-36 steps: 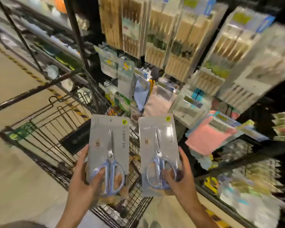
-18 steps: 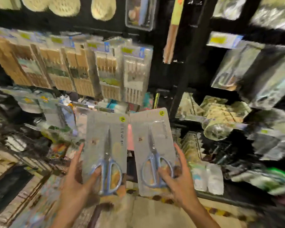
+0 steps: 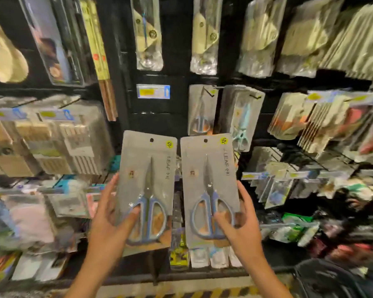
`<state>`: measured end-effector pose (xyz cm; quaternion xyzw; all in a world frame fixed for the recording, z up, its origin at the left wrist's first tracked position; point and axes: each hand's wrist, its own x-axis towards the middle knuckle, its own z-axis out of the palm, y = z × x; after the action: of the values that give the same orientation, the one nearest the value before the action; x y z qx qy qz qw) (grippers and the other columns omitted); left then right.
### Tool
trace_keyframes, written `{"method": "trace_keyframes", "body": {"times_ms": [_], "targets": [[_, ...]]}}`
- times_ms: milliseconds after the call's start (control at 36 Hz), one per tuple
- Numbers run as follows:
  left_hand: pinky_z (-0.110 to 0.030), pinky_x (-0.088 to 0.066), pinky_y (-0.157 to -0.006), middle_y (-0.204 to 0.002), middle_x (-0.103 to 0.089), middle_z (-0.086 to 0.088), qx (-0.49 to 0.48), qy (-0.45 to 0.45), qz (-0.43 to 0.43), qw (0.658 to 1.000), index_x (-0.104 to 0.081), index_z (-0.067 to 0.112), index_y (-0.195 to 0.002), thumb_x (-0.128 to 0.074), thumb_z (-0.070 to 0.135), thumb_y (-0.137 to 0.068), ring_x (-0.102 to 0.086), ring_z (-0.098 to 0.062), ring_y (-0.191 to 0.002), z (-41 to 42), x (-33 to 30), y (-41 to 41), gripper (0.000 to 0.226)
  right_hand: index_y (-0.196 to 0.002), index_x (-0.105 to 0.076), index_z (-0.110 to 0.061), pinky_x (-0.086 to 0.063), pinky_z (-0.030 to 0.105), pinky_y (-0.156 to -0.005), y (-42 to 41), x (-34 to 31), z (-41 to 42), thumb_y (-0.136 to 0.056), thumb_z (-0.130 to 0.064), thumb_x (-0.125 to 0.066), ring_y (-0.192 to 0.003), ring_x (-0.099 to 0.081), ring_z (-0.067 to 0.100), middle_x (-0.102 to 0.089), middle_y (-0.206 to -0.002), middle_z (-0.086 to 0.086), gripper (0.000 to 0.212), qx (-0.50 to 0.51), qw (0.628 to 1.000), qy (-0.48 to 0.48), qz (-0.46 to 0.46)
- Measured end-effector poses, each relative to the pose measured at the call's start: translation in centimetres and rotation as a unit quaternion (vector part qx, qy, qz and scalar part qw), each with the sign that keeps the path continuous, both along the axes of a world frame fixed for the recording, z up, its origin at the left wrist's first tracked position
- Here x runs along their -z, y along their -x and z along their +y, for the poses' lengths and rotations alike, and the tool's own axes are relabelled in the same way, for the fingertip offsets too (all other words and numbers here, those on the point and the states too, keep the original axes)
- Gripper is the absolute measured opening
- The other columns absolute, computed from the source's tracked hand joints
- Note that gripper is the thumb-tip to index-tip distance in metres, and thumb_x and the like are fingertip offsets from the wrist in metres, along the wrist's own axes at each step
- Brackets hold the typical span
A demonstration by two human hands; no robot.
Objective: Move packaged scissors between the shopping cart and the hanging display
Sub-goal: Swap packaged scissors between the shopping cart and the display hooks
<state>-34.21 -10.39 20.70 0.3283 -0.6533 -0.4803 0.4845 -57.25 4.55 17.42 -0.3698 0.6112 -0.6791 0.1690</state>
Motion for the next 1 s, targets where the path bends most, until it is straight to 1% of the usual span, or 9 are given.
{"method": "trace_keyframes", "body": {"times_ms": [83,194,306,444,583,750,833,944,1000], "targets": [[-0.012,-0.049,-0.095,-0.138,-0.058,0.019,0.02,0.01,0.006,1.0,-0.039,0.051,-0.145,-0.071,0.0,-0.086,-0.059,0.003,-0.122,-0.1,-1.4,2.1,0.084,-0.149,-0.033,-0.047,-0.052,0.019,-0.1,2.4,-0.9,0.2,-0.088,-0.009,-0.074,-0.13,-0.054,0.004,-0.05,-0.148,-0.017,0.082,0.014,1.0,0.014,0.002],[-0.033,-0.046,-0.105,-0.141,-0.053,0.028,0.035,0.029,0.003,0.999,-0.039,0.054,-0.143,-0.073,0.009,-0.084,-0.055,0.004,-0.125,-1.1,-2.8,3.8,0.083,-0.141,-0.033,-0.065,-0.048,0.033,-0.108,4.7,-1.7,-0.9,-0.087,-0.015,-0.075,-0.136,-0.049,0.008,-0.046,-0.152,-0.016,0.084,0.032,0.999,0.018,0.022],[-0.035,-0.047,-0.102,-0.14,-0.052,0.03,0.048,0.038,-0.001,0.998,-0.038,0.06,-0.14,-0.075,0.02,-0.081,-0.055,0.005,-0.124,-2.7,-3.8,5.3,0.081,-0.145,-0.033,-0.054,-0.048,0.027,-0.107,6.1,-2.4,-2.5,-0.088,-0.01,-0.075,-0.137,-0.049,0.007,-0.045,-0.154,-0.014,0.084,0.044,0.998,0.029,0.034],[-0.049,-0.049,-0.104,-0.146,-0.051,0.016,0.057,0.029,0.008,0.998,-0.036,0.061,-0.141,-0.074,0.024,-0.082,-0.054,-0.007,-0.129,-5.3,-3.8,7.4,0.08,-0.149,-0.033,-0.052,-0.048,0.045,-0.109,7.7,-2.9,-4.4,-0.088,-0.012,-0.076,-0.136,-0.051,0.013,-0.049,-0.15,-0.013,0.084,0.053,0.997,0.015,0.047],[-0.024,-0.05,-0.092,-0.121,-0.054,0.046,0.069,0.052,-0.005,0.996,-0.033,0.058,-0.144,-0.073,0.017,-0.086,-0.057,0.012,-0.115,-7.0,-4.4,9.5,0.082,-0.148,-0.036,-0.043,-0.052,0.016,-0.096,9.0,-3.9,-5.9,-0.086,-0.003,-0.076,-0.13,-0.054,0.002,-0.053,-0.144,-0.02,0.084,0.071,0.995,0.023,0.059],[-0.036,-0.053,-0.097,-0.132,-0.06,0.025,0.067,0.05,0.002,0.996,-0.032,0.058,-0.145,-0.071,0.017,-0.087,-0.06,-0.004,-0.121,-9.0,-4.9,10.9,0.081,-0.145,-0.037,-0.044,-0.05,0.01,-0.091,10.8,-4.2,-7.9,-0.086,-0.003,-0.076,-0.126,-0.055,-0.003,-0.054,-0.144,-0.015,0.082,0.072,0.995,0.024,0.06],[-0.038,-0.053,-0.098,-0.127,-0.063,0.025,0.06,0.048,0.006,0.997,-0.032,0.058,-0.145,-0.072,0.019,-0.087,-0.062,-0.004,-0.118,-9.5,-5.0,11.5,0.081,-0.15,-0.036,-0.038,-0.051,0.011,-0.092,11.9,-4.4,-9.1,-0.086,-0.005,-0.077,-0.127,-0.055,0.0,-0.053,-0.145,-0.014,0.083,0.062,0.996,0.017,0.056],[-0.026,-0.054,-0.095,-0.134,-0.06,0.02,0.051,0.064,0.004,0.997,-0.033,0.058,-0.145,-0.07,0.021,-0.086,-0.061,-0.004,-0.12,-10.0,-5.3,12.5,0.079,-0.151,-0.035,-0.034,-0.048,0.007,-0.09,13.5,-5.0,-10.8,-0.086,-0.004,-0.076,-0.126,-0.052,-0.008,-0.05,-0.144,-0.022,0.083,0.04,0.997,0.023,0.055],[-0.028,-0.053,-0.096,-0.137,-0.059,0.019,0.041,0.07,0.007,0.997,-0.033,0.056,-0.146,-0.07,0.02,-0.086,-0.06,-0.004,-0.121,-10.1,-5.6,13.0,0.079,-0.149,-0.035,-0.038,-0.047,0.007,-0.093,14.3,-5.2,-11.7,-0.087,-0.004,-0.075,-0.128,-0.049,-0.01,-0.046,-0.147,-0.024,0.082,0.034,0.997,0.028,0.062]]}}
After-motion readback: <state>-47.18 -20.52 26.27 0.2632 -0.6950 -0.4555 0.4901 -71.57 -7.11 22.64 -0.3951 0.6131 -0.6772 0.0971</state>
